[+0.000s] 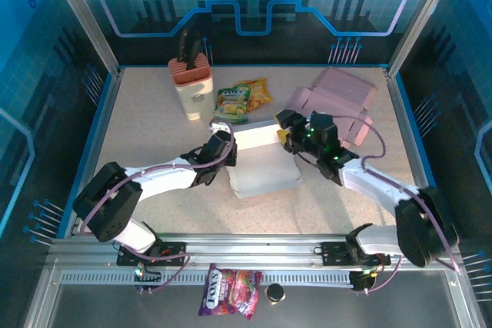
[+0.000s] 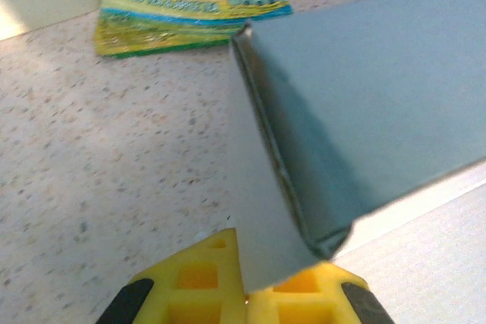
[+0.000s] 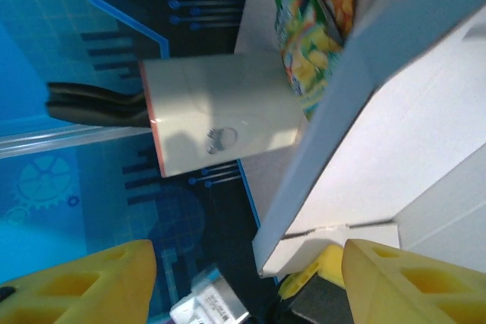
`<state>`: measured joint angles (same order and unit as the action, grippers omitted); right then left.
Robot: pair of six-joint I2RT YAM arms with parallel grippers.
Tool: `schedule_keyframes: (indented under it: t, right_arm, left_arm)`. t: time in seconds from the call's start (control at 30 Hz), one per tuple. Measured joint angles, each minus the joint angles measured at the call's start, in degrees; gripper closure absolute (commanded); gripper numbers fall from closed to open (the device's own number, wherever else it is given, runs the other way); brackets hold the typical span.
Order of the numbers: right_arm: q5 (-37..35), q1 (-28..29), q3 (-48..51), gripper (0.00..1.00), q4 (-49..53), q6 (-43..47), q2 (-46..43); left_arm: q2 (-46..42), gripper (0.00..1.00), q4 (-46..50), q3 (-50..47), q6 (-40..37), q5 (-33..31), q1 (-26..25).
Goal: Fold the paper box
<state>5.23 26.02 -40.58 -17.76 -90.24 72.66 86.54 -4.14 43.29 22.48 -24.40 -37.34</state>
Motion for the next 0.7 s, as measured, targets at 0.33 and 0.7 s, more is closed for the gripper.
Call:
schedule_keyframes:
  t: [0.33,0.7]
  right_arm:
    - [2.23,-7.98,-18.23,0.4,28.0,16.0,0.04]
    - [4.87,-8.09,-21.97,0.5,36.63,20.24,5.99]
  left_arm:
    - [-6.69,1.0,13.75,2.82,2.27,12.02,6.27]
    - [-8.13,1.0,18.88,4.24,3.43,19.98,8.98]
